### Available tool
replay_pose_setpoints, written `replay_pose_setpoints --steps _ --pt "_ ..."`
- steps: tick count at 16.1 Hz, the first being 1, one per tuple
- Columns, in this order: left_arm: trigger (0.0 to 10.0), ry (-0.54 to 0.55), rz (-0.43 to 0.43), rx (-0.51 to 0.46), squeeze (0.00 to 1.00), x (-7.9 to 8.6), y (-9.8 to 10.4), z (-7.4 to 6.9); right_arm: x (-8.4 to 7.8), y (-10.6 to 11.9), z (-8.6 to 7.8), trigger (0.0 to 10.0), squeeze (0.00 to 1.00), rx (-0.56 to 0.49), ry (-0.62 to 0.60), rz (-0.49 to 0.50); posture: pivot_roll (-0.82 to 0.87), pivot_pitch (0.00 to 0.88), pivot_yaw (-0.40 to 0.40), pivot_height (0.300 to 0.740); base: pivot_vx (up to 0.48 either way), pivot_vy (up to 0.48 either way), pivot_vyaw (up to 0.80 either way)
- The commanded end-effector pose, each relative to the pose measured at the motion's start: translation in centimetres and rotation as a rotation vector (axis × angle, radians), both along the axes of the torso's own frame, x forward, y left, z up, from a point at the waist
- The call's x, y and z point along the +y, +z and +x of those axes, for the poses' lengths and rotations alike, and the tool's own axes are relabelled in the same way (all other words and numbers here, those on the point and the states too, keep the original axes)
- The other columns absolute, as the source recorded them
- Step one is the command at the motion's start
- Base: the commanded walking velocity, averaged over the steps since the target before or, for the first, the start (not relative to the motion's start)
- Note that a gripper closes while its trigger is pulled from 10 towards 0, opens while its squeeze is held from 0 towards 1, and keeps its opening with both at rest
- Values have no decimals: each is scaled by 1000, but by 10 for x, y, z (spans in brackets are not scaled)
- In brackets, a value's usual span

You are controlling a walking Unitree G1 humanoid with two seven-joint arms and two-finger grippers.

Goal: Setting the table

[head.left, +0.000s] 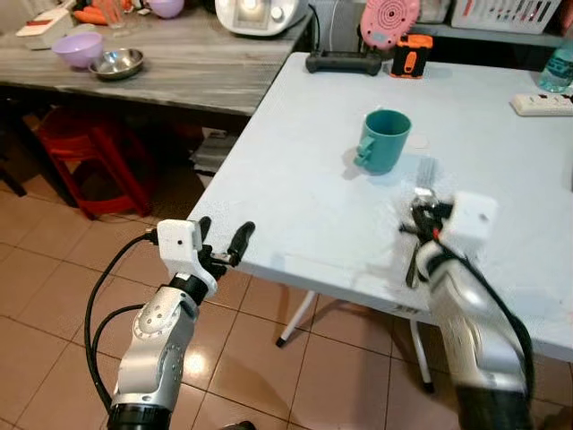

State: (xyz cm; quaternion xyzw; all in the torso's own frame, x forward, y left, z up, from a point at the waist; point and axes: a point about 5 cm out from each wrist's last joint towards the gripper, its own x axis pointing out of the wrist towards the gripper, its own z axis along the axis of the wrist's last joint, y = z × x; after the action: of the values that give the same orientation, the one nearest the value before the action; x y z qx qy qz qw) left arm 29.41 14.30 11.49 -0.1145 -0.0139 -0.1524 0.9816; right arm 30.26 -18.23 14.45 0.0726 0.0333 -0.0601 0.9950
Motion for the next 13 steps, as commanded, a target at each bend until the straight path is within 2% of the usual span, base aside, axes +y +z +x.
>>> replay_pose_setpoints --steps 1,3,5,13 --pt "10000 23 -3 -8 0 3 1 2 -1 8 -4 10000 0 -48 -9 -11 -67 37 50 740 0 0 0" --pt "10000 34 -3 -23 0 4 3 4 -3 7 -9 10000 0 -46 -29 -21 -67 27 53 740 0 0 0" --pt "10000 38 -8 -28 0 5 3 6 -4 7 -11 10000 0 -47 -34 -12 -64 17 55 740 0 334 -606" --pt "10000 36 -2 -45 0 4 4 9 2 8 -7 10000 0 -63 -18 2 -56 6 55 740 0 375 -800"
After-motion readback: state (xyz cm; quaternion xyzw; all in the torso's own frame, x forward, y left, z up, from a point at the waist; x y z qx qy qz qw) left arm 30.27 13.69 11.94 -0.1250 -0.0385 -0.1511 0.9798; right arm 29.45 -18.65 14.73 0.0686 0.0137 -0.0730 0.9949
